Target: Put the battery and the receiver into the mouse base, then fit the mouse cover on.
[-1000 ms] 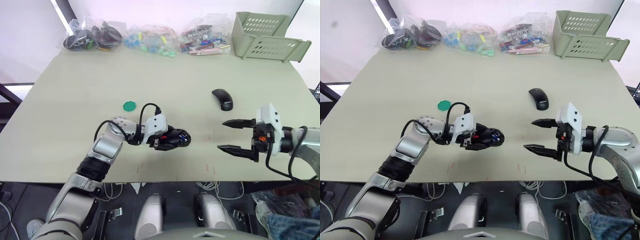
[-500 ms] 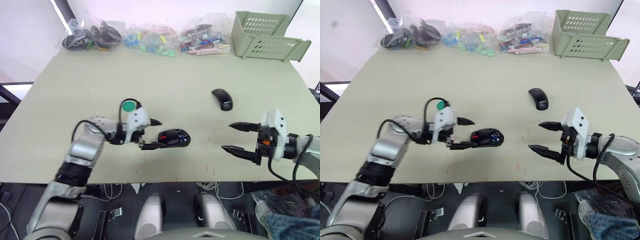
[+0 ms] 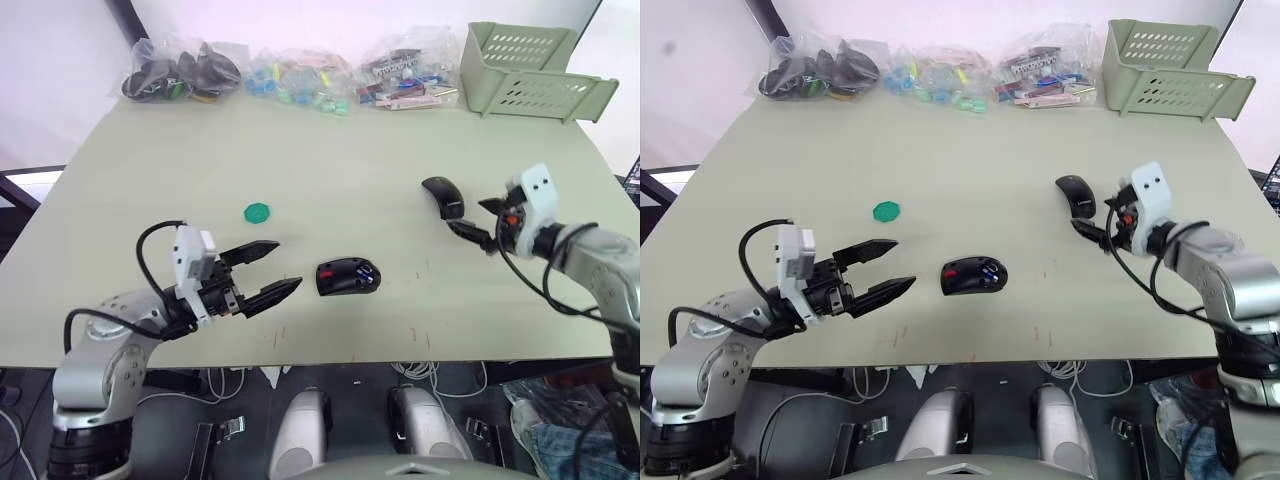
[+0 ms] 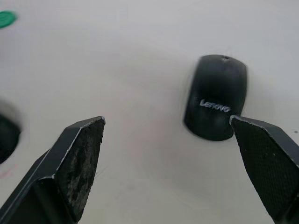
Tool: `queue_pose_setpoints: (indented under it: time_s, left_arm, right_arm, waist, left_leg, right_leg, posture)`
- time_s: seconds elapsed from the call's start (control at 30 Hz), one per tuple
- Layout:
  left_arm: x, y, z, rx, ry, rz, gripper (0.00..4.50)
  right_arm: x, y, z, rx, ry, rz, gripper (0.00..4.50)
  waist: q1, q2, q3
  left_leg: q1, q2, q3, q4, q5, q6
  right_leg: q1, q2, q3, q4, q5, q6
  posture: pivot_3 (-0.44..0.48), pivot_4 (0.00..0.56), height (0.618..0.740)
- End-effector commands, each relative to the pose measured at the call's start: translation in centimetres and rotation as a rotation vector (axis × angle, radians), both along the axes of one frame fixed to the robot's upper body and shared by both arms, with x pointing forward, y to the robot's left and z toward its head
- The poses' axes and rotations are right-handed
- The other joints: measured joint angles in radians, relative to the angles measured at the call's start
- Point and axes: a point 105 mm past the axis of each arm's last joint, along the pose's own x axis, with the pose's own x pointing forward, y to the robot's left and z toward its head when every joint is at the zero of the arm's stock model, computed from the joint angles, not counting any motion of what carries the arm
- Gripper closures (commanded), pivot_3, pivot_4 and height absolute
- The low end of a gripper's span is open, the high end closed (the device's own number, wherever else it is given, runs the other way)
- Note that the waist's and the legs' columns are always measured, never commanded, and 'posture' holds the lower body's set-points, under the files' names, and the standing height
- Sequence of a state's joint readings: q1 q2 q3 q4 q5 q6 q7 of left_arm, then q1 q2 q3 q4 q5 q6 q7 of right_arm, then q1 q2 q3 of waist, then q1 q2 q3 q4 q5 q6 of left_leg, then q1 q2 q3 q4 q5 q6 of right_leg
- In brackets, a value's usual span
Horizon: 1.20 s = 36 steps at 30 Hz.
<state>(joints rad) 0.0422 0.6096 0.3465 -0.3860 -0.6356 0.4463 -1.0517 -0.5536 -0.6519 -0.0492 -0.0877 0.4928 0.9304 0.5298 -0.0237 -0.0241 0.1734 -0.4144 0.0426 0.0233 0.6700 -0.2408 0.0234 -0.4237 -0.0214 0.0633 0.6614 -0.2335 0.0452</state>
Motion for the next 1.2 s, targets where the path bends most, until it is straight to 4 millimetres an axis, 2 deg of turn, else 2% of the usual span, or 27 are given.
queue_pose_setpoints:
  time_s: [0.03,0.23,0.47,0.8,1.0,1.2]
  left_arm:
    - [-1.0,0.6,2.0,-0.054,-0.100,-0.008,0.07]
    - [-1.8,1.1,1.9,-0.080,-0.074,-0.005,0.07]
    - [-2.2,0.4,1.7,-0.078,-0.062,-0.010,0.07]
    - [-2.0,0.0,2.1,-0.080,-0.064,-0.030,0.07]
    - [-2.1,0.1,2.5,-0.098,-0.077,-0.056,0.07]
    - [-2.3,0.3,2.2,-0.095,-0.069,-0.055,0.07]
  right_arm:
    - [1.7,-0.3,0.5,-0.006,0.024,-0.055,0.00]
    - [4.9,0.3,0.0,0.000,0.097,-0.122,0.00]
    - [6.5,0.6,-0.3,-0.002,0.104,-0.156,0.00]
    - [7.1,0.6,-1.2,-0.020,0.092,-0.181,0.00]
    - [7.1,0.3,-1.0,-0.012,0.092,-0.186,0.00]
    - [7.2,0.5,-0.9,-0.005,0.088,-0.181,0.00]
  waist:
    - [0.000,0.000,0.000]
    - [0.003,0.000,0.000]
    - [0.003,0.000,0.000]
    - [-0.015,0.000,0.000]
    - [-0.021,0.000,0.000]
    - [-0.020,0.000,0.000]
  left_leg:
    - [0.000,0.000,0.000,0.000,0.000,0.000]
    - [-0.001,0.000,0.002,-0.001,0.000,0.000]
    - [-0.002,-0.001,0.002,-0.001,0.000,0.000]
    - [-0.002,-0.001,0.002,-0.002,0.000,0.000]
    - [-0.002,-0.001,0.002,-0.002,0.000,0.000]
    - [-0.002,-0.001,0.003,-0.003,0.000,0.000]
  right_leg:
    - [0.000,0.000,0.000,0.000,0.000,0.000]
    - [-0.001,0.000,0.001,-0.001,0.000,0.000]
    - [-0.002,0.000,0.002,-0.001,0.001,0.001]
    - [-0.003,0.000,0.002,-0.001,0.002,0.002]
    - [-0.003,0.000,0.002,0.000,0.002,0.003]
    - [-0.004,0.000,0.002,-0.001,0.002,0.003]
  posture:
    - [0.000,0.150,0.740]
    - [0.000,0.150,0.740]
    - [0.000,0.150,0.740]
    - [0.000,0.150,0.740]
    - [0.000,0.150,0.740]
    - [0.000,0.150,0.740]
